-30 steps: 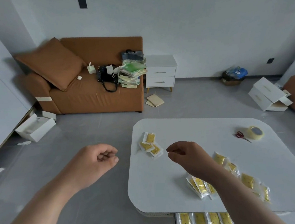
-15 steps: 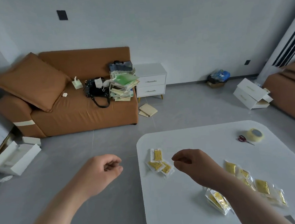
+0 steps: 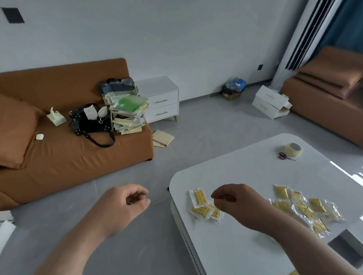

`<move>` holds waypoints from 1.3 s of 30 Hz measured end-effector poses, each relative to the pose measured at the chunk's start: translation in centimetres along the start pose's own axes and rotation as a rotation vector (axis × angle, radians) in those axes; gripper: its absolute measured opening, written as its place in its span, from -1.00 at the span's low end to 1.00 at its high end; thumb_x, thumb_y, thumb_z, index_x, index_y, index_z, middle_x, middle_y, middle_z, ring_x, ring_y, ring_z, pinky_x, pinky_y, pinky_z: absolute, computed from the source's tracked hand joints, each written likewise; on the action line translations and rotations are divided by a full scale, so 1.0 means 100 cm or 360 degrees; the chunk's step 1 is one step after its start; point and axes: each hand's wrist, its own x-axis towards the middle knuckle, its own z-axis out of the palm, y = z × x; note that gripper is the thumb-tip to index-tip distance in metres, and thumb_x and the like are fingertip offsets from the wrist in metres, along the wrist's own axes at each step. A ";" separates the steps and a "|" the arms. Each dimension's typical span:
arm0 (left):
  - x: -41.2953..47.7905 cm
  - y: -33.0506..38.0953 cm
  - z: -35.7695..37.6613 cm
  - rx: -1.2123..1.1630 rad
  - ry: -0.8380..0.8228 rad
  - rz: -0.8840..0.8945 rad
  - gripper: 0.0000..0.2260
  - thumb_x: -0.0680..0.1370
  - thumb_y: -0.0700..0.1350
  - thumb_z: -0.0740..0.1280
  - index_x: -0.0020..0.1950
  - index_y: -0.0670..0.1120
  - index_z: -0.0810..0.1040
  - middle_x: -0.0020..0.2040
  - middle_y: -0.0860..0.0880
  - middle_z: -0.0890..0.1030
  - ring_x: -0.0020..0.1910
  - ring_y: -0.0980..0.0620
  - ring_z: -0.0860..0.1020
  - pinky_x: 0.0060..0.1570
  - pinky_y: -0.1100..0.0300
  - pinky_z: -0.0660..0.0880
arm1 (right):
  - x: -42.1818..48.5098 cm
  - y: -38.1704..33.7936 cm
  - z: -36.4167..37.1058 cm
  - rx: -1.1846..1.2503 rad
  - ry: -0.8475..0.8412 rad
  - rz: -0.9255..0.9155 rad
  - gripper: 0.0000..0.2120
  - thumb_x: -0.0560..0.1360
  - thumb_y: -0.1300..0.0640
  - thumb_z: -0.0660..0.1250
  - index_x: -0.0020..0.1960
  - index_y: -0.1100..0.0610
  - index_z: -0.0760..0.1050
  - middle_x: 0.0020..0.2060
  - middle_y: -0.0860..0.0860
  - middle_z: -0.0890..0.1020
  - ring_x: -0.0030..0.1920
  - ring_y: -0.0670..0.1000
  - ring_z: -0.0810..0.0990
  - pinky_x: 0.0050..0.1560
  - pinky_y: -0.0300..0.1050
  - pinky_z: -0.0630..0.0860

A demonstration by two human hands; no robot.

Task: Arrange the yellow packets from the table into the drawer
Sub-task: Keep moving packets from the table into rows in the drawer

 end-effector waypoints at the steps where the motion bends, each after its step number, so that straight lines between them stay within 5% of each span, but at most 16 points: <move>1: 0.010 0.000 -0.003 0.0022 -0.0034 0.0015 -0.89 0.48 -0.10 0.44 -0.06 0.10 0.61 -0.14 0.09 0.68 -0.13 0.25 0.60 -0.07 0.34 0.50 | 0.005 -0.001 0.000 0.0021 0.0029 0.0016 -0.90 0.53 0.06 0.33 -0.01 -0.11 0.59 -0.15 -0.17 0.68 -0.13 -0.14 0.63 -0.23 -0.40 0.48; 5: 0.059 0.002 -0.009 0.0075 -0.0144 0.0077 -0.85 0.48 -0.09 0.44 -0.08 0.17 0.58 -0.13 0.13 0.67 -0.11 0.32 0.58 -0.12 0.43 0.45 | 0.033 0.000 -0.001 0.0090 0.0105 0.0121 -0.89 0.52 0.08 0.33 -0.07 -0.14 0.56 -0.16 -0.12 0.69 -0.12 -0.03 0.64 -0.10 -0.18 0.57; 12: 0.175 0.004 -0.013 0.0168 -0.0334 0.0100 -0.83 0.47 -0.09 0.44 -0.08 0.20 0.56 -0.11 0.12 0.67 -0.11 0.35 0.58 -0.05 0.34 0.49 | 0.123 0.019 -0.013 0.0225 0.0195 0.0272 -0.88 0.52 0.09 0.34 -0.03 -0.13 0.56 -0.17 -0.21 0.64 -0.17 -0.30 0.58 -0.12 -0.39 0.45; 21: 0.301 0.032 -0.013 0.0234 -0.0494 0.0213 -0.83 0.48 -0.10 0.44 -0.09 0.19 0.56 -0.10 0.11 0.66 -0.10 0.25 0.60 -0.15 0.45 0.42 | 0.214 0.018 -0.056 0.0272 0.0314 0.0417 -0.81 0.54 0.06 0.32 0.13 -0.01 0.60 -0.08 -0.20 0.62 -0.01 -0.22 0.59 -0.02 -0.33 0.44; 25: 0.343 0.045 0.005 0.0245 -0.0667 0.0228 -0.85 0.48 -0.04 0.44 -0.05 0.20 0.56 -0.07 0.14 0.67 -0.06 0.27 0.60 -0.03 0.33 0.48 | 0.231 0.026 -0.069 0.0361 0.0438 0.0519 -0.81 0.53 0.08 0.33 0.13 0.01 0.60 -0.04 -0.17 0.64 0.00 -0.17 0.60 0.04 -0.27 0.50; 28: 0.375 0.053 0.021 0.0308 -0.0797 0.0266 -0.87 0.48 -0.01 0.43 -0.02 0.18 0.57 -0.07 0.16 0.66 -0.05 0.28 0.59 0.06 0.24 0.51 | 0.235 0.036 -0.072 0.0446 0.0538 0.0639 -0.80 0.53 0.08 0.33 0.14 0.03 0.60 -0.02 -0.14 0.65 -0.03 -0.20 0.60 -0.09 -0.37 0.46; 35: 0.445 0.058 0.077 0.0420 -0.1214 0.0460 -0.87 0.50 -0.03 0.41 -0.06 0.21 0.53 -0.10 0.22 0.63 -0.12 0.40 0.56 -0.15 0.49 0.39 | 0.239 0.071 -0.052 0.0561 0.0716 0.1005 -0.80 0.51 0.05 0.34 0.12 -0.02 0.60 -0.11 -0.23 0.63 -0.01 -0.23 0.60 0.03 -0.25 0.51; 39: 0.471 0.038 0.125 0.0538 -0.1480 0.0468 -0.87 0.49 0.01 0.40 0.03 0.11 0.59 -0.02 0.17 0.66 -0.01 0.28 0.59 0.10 0.23 0.51 | 0.239 0.106 -0.020 0.0542 0.0740 0.1190 -0.80 0.49 0.08 0.36 0.11 0.00 0.61 -0.12 -0.21 0.63 -0.06 -0.22 0.61 -0.04 -0.32 0.51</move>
